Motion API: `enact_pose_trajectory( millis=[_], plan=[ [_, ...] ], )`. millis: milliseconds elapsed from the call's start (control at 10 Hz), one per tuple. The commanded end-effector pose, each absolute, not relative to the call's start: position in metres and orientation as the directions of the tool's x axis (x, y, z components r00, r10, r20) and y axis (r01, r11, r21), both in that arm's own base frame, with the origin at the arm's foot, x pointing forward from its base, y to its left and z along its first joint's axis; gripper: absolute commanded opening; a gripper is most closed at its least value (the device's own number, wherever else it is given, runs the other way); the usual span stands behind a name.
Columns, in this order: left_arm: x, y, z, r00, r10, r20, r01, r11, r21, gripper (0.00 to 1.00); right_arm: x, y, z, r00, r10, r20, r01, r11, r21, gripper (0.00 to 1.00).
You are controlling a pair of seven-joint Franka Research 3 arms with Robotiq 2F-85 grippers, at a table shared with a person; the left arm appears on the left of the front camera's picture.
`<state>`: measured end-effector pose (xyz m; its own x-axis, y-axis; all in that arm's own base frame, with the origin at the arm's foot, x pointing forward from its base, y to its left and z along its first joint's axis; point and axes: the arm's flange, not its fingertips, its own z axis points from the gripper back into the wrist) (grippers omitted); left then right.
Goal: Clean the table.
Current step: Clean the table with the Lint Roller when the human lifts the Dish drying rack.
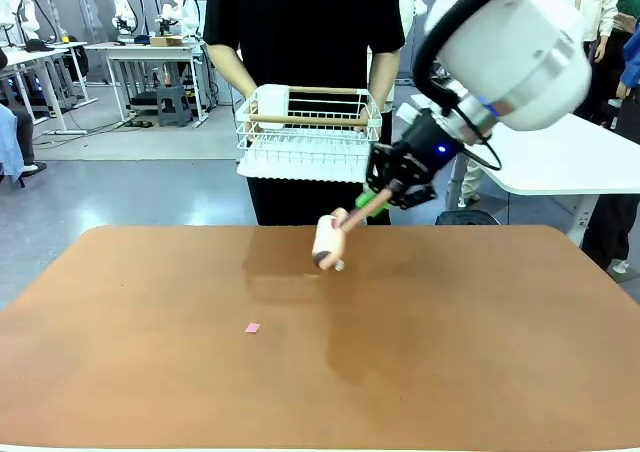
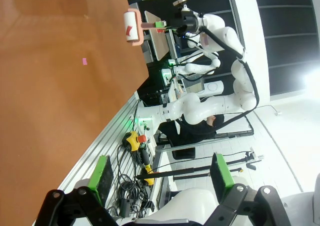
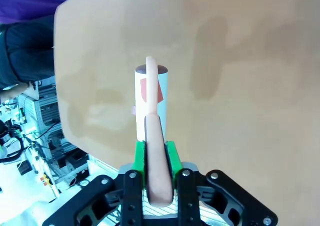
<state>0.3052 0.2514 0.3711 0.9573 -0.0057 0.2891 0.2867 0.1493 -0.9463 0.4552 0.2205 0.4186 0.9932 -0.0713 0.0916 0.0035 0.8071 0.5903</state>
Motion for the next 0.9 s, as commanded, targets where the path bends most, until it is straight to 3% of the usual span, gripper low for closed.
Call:
enact_pose_trajectory(
  millis=[0,400,800],
  plan=[
    [0.304,0.254,0.371,0.957,0.000,0.291,0.288,0.156,-0.945,1.00,0.433,0.194,0.406,0.994,-0.088,0.069,0.040,0.855,0.517,0.22],
    [0.304,0.254,0.371,0.957,0.000,0.291,0.288,0.156,-0.945,1.00,0.412,0.180,0.379,0.996,-0.086,0.035,0.055,0.846,0.530,0.22],
    [0.304,0.254,0.371,0.957,0.000,0.291,0.288,0.156,-0.945,1.00,0.427,0.184,0.349,0.994,-0.107,0.006,0.090,0.859,0.504,0.22]
  ],
)
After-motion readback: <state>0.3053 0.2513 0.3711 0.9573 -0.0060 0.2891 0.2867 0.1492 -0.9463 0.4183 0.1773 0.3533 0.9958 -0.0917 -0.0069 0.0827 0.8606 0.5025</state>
